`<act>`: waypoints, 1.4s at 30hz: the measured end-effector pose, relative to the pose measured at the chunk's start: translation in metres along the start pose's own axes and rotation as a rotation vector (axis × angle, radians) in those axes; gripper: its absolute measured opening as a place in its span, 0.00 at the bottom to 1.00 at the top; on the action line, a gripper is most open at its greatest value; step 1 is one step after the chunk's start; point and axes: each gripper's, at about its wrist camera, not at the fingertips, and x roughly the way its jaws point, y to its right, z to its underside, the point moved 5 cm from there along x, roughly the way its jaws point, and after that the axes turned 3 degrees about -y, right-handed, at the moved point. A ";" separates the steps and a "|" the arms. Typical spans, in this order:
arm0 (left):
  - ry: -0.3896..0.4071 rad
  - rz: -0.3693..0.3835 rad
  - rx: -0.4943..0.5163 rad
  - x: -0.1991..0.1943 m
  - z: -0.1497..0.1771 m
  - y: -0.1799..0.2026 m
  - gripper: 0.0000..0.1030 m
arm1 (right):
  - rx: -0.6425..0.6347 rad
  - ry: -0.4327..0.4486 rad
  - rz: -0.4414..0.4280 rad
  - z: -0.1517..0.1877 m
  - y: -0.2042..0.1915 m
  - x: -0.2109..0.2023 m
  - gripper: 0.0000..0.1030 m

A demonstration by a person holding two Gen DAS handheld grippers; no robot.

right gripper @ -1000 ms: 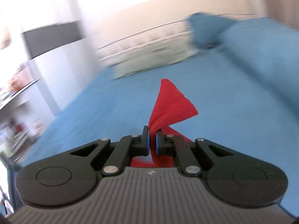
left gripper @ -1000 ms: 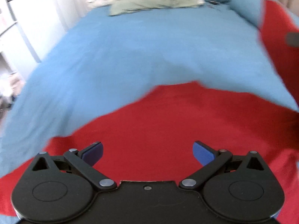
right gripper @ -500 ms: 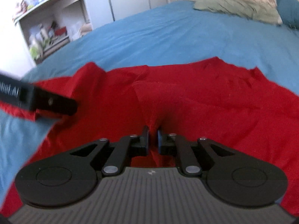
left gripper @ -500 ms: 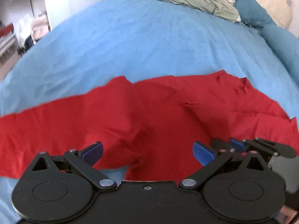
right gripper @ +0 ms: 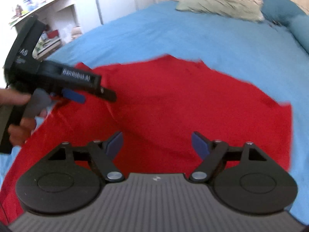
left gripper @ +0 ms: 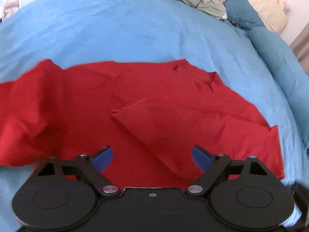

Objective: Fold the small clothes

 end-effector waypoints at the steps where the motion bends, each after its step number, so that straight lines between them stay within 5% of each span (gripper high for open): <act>1: 0.008 0.003 -0.018 0.003 0.000 0.001 0.80 | 0.010 -0.011 0.014 0.007 0.007 -0.001 0.91; 4: 0.035 -0.057 -0.071 0.005 -0.003 -0.005 0.53 | 0.054 -0.031 0.046 0.023 0.026 0.001 0.91; 8: 0.066 -0.119 -0.106 -0.004 -0.001 -0.023 0.51 | 0.131 -0.028 0.059 0.031 0.048 0.003 0.91; 18: 0.061 -0.081 -0.039 0.009 -0.014 -0.011 0.47 | 0.221 -0.021 0.150 0.033 0.081 0.008 0.92; 19: 0.067 -0.084 -0.029 0.009 -0.015 -0.011 0.28 | 0.246 -0.014 0.160 0.033 0.088 0.006 0.92; 21: 0.070 -0.109 -0.016 0.008 -0.017 -0.013 0.06 | 0.280 0.003 0.175 0.031 0.097 0.006 0.94; 32: 0.319 -0.216 -0.036 -0.048 -0.019 -0.039 0.04 | 0.326 0.025 0.226 0.023 0.111 0.017 0.95; 42: 0.239 -0.263 -0.021 -0.023 0.005 -0.065 0.09 | 0.389 0.025 0.222 0.040 0.135 0.004 0.89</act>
